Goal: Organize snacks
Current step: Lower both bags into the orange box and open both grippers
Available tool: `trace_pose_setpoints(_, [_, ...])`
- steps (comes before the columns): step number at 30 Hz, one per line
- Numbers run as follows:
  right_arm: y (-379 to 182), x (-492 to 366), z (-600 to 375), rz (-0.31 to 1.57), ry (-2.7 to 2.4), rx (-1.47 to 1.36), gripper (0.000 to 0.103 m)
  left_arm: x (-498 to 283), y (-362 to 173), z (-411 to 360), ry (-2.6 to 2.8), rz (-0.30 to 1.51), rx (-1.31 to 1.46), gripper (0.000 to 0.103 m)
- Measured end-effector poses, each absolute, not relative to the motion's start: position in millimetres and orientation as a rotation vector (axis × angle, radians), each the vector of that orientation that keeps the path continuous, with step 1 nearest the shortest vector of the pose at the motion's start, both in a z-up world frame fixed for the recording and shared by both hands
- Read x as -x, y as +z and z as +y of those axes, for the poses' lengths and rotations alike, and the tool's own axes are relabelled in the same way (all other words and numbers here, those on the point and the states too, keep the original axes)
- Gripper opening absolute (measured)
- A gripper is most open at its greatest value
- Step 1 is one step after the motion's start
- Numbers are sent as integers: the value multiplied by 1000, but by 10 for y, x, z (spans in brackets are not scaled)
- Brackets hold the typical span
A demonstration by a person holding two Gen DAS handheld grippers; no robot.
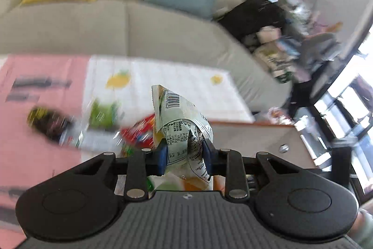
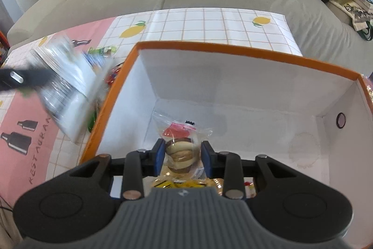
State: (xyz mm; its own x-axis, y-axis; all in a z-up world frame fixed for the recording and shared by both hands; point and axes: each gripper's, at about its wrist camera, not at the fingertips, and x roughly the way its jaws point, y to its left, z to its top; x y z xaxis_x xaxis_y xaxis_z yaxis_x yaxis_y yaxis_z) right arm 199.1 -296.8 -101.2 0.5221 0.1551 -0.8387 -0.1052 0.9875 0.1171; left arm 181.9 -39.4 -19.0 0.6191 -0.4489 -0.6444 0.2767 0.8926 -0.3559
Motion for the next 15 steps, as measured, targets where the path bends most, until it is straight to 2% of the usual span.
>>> trace_pose_setpoints(6, [-1028, -2220, -3222, 1044, 113, -95, 32, -1956, 0, -905, -572, 813, 102, 34])
trace_pose_setpoints(15, [-1162, -2309, -3414, 1091, 74, -62, 32, -2193, -431, -1636, -640, 995, -134, 34])
